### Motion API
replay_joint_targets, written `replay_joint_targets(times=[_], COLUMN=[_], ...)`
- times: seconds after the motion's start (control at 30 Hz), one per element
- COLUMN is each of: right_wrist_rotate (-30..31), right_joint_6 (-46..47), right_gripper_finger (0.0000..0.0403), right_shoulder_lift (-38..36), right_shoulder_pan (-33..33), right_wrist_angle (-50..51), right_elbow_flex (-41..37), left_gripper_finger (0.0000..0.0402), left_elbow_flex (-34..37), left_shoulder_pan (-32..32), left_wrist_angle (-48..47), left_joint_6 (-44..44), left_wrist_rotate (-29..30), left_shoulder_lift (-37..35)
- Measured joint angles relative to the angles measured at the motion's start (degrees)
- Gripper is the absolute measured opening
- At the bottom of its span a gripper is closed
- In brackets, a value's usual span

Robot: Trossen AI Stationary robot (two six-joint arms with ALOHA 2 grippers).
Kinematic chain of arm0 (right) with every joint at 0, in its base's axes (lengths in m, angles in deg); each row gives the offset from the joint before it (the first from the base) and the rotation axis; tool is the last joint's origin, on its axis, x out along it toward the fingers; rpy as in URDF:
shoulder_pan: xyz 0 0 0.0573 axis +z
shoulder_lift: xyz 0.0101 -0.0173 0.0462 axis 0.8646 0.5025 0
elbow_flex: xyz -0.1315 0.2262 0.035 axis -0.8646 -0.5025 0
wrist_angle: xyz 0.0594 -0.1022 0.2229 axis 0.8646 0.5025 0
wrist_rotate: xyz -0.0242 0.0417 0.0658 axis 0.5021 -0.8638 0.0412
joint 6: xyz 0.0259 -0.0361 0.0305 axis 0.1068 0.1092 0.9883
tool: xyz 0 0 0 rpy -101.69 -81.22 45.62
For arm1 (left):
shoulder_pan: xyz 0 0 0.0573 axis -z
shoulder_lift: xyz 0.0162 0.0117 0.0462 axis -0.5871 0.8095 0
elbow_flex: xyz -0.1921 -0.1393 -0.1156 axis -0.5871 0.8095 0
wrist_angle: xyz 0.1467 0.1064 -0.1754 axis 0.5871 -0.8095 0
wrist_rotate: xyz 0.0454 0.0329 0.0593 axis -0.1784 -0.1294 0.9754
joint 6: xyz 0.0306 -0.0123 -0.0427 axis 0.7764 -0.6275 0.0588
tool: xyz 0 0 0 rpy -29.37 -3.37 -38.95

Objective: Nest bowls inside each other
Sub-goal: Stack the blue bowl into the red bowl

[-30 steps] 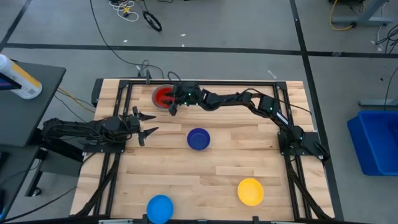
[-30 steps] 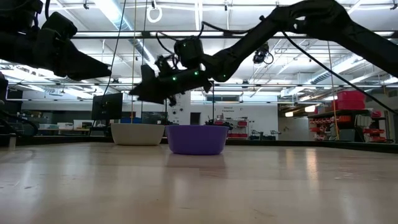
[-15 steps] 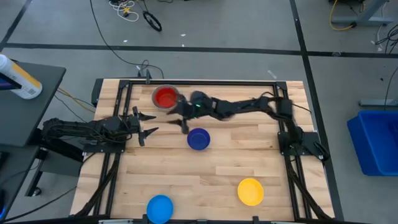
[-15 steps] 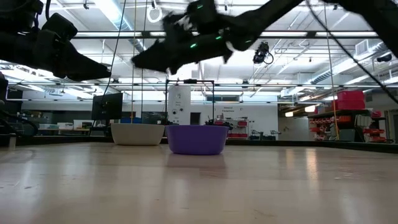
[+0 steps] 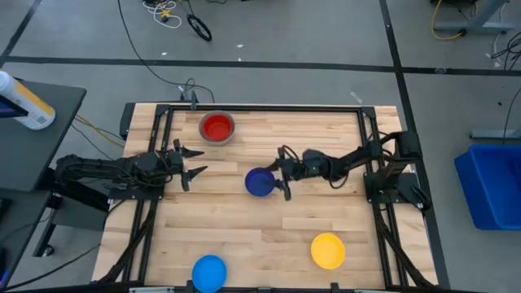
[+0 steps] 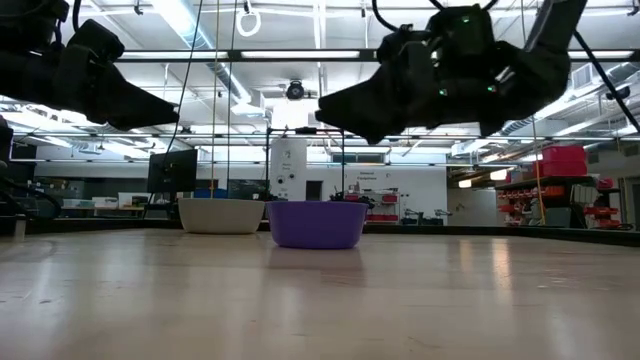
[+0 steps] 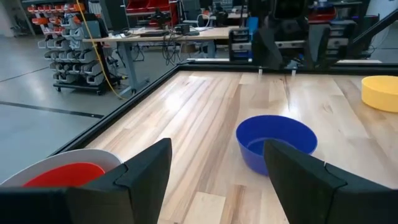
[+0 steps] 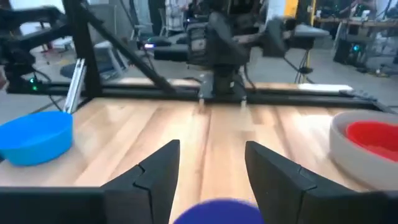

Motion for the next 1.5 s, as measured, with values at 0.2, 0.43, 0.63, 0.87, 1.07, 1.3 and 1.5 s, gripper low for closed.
replay_joint_targets(times=[0.2, 0.43, 0.63, 0.87, 1.07, 1.3, 1.5], right_wrist_rotate=[4.37, 5.73, 6.93, 7.81, 6.00, 4.28, 4.20], right_joint_6=[1.60, 3.45, 4.69, 4.25, 2.69, 2.43, 0.92], right_gripper_finger=[0.0201, 0.0211, 0.0217, 0.0222, 0.0206, 0.0187, 0.0196], right_shoulder_lift=[0.02, 0.04, 0.04, 0.04, 0.09, 0.13, 0.13], right_shoulder_pan=[2.17, 2.22, 2.58, 2.56, 0.36, -3.70, -7.06], right_wrist_angle=[1.96, 3.57, 3.28, 4.61, 16.00, 35.90, 44.92], right_elbow_flex=[-0.28, -0.26, -0.26, -0.22, 1.97, 10.57, 15.39], left_gripper_finger=[0.0261, 0.0261, 0.0261, 0.0261, 0.0261, 0.0261, 0.0261], left_elbow_flex=[0.00, 0.00, 0.00, 0.00, 0.00, 0.00, 0.00], left_shoulder_pan=[0.00, 0.01, 0.00, 0.01, 0.00, 0.01, 0.00], left_wrist_angle=[0.04, -0.04, -0.04, -0.04, -0.03, -0.02, -0.02], left_joint_6=[-0.27, -0.27, -0.05, -0.05, 0.01, 0.13, -0.01], left_wrist_rotate=[0.00, 0.00, 0.00, 0.00, 0.00, 0.02, 0.00], left_shoulder_lift=[-0.01, -0.01, -0.01, -0.01, 0.00, 0.00, -0.01])
